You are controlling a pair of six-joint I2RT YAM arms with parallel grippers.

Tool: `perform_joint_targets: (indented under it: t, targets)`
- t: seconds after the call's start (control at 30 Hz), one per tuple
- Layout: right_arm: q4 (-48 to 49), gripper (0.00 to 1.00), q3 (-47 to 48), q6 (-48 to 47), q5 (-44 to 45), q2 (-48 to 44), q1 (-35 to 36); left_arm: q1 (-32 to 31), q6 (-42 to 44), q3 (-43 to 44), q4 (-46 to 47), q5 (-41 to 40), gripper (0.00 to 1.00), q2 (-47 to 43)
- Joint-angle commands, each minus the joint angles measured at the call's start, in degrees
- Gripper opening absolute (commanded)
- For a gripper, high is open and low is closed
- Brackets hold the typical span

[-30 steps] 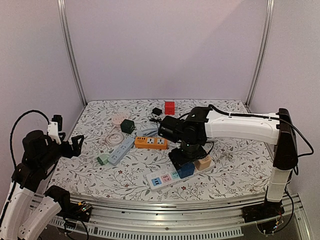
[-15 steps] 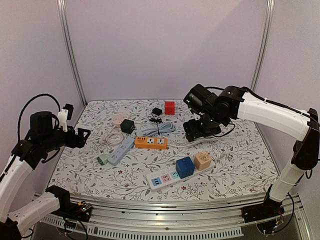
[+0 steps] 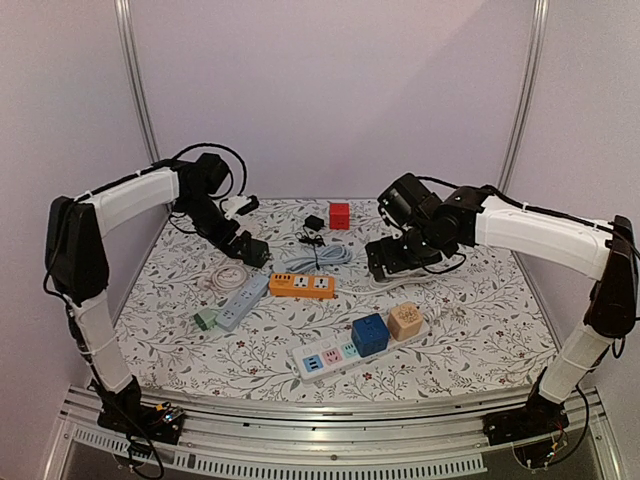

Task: Insert the plug
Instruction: Pick up the plug from the center of the board.

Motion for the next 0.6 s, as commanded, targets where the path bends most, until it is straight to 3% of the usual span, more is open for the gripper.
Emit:
perform_joint_targets:
  t: [0.0,0.17,0.37,0.57]
  targets:
    - [3.1,0.99,-1.9,-1.2,-0.1,-0.4,-0.6,-2.1,5.9,2.5,4.7,-1.8,1.00,4.3]
    - [3.7,0.99,-3.5,-0.3,0.4,-0.7,-0.6,-3.2,3.3,5.8,10.2,-3.7,0.98,13.0]
    - [3.6,0.99,-4.2,0.3,0.4,-0.9,-0.6,-3.2,0.0,11.9,11.6,-9.5,0.79,21.5]
    - [3.5,0.99,-4.3,0.1,1.0,-1.1,-0.6,-3.1,0.6,11.7,13.4,-12.5,0.78,23.2]
